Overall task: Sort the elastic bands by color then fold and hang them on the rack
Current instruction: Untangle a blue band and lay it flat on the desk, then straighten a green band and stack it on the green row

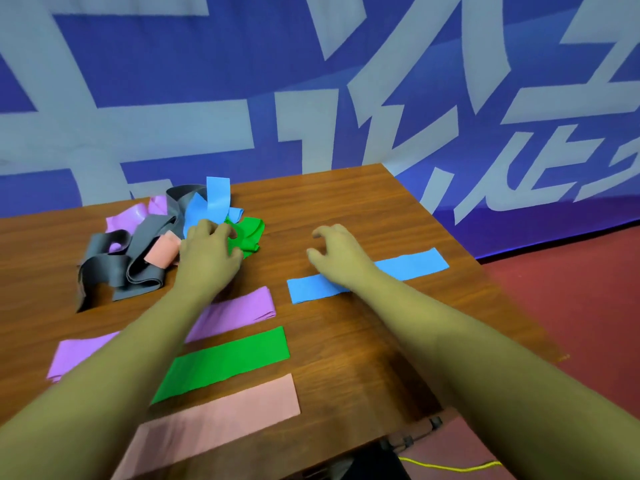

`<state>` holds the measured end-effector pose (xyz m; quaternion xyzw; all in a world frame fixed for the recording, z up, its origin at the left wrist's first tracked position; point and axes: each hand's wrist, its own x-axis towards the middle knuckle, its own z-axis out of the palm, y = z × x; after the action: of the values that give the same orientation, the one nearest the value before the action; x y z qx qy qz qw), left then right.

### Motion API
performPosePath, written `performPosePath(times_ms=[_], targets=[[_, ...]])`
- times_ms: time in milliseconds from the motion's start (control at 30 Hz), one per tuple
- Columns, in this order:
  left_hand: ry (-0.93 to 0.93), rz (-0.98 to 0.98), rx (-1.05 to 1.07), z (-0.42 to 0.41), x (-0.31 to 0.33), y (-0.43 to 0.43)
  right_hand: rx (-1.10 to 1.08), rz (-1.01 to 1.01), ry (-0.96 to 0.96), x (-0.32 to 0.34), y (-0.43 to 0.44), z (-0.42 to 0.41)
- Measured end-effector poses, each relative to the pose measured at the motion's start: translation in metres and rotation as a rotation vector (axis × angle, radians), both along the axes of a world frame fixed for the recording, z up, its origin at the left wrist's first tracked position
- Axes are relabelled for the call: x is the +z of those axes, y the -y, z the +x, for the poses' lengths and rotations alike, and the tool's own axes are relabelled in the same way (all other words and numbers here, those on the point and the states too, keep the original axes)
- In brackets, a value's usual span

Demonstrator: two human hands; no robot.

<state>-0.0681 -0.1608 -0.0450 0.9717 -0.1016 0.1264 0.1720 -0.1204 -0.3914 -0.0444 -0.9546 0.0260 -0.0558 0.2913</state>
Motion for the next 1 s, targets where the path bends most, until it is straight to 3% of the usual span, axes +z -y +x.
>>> performPosePath(times_ms=[200, 567, 700, 1000], targets=[[-0.127, -0.016, -0.04, 0.021, -0.012, -0.024, 0.093, 0.06, -0.023, -0.006, -0.074, 0.046], [-0.05, -0.483, -0.104, 0.037, -0.005, -0.044, -0.106, 0.357, 0.052, -0.018, -0.115, 0.091], [-0.042, -0.603, -0.176, 0.027, 0.023, -0.049, -0.025, 0.698, 0.073, 0.016, -0.114, 0.079], [0.111, -0.682, -0.347, 0.004, 0.119, -0.049, 0.068, 0.816, 0.287, 0.125, -0.12, 0.037]])
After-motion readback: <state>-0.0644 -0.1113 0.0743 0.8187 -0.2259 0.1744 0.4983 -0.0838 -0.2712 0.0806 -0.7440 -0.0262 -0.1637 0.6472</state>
